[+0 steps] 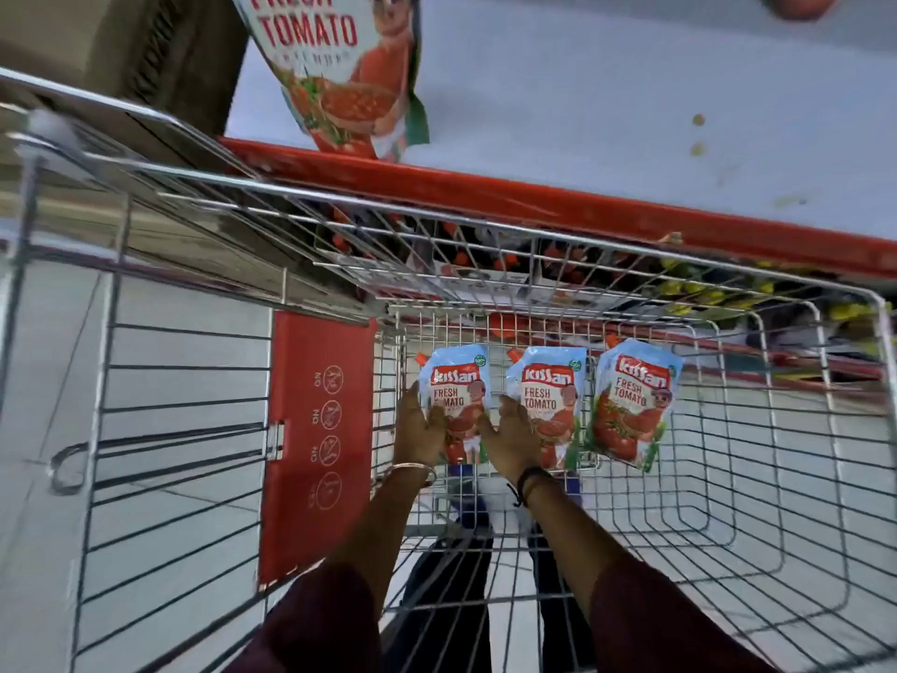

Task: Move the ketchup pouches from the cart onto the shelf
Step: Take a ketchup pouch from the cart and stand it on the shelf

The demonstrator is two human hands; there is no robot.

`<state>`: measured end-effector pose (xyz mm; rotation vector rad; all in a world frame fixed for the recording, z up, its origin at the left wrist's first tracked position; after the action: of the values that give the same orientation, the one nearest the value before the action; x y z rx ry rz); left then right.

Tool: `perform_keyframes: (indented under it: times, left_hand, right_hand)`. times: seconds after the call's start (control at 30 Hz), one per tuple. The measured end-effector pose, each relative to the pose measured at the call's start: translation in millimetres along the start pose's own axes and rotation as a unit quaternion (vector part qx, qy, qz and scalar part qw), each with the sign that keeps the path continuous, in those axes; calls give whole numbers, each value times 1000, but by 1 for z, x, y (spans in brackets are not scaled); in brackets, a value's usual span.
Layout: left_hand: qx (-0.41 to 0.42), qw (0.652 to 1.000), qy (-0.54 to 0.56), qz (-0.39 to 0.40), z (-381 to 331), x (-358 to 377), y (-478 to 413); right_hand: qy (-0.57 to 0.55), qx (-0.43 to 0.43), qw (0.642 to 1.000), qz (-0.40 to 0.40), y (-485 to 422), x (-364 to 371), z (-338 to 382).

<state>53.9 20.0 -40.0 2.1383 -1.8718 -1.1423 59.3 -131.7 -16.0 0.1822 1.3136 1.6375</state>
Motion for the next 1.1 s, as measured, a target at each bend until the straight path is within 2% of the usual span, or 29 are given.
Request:
perform_keyframes:
  times: [0.17, 0.23, 0.4, 0.63, 0.87, 0.97, 1.1]
  left_hand:
    - [-166, 985, -28, 41, 43, 17, -22]
    - [-174, 982, -37, 63, 48, 20, -30]
    - [-224, 970, 56, 82, 69, 24, -41]
    - [-193, 972, 125, 45, 49, 10, -25]
    - [-128, 968, 217, 21, -25, -23, 20]
    - [-74, 973, 218, 14, -64, -37, 37]
    - [45, 980, 196, 4, -125, -57, 64]
  right_hand:
    - [-39, 60, 996, 44, -36, 14, -7]
    - [-65, 52, 995, 52, -47, 20, -7]
    - [-102, 50, 994, 9, -65, 28, -12]
    - [-128, 38, 991, 8, -39, 18, -14]
    - [-150, -28, 988, -39, 23, -40, 12]
    - [-164, -66, 981, -82, 55, -65, 24]
    - [-194, -113, 967, -123, 106, -99, 36]
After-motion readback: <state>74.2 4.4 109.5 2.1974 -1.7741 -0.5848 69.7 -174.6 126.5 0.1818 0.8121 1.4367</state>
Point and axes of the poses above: each hand's wrist, its own y-axis away from the middle knuckle, its own x-axis out of the palm, z = x × y, the point moved 7 cm from there along -y, towards the middle knuckle, and after that the axes turned 5 degrees about x, right-handed, at the moved point
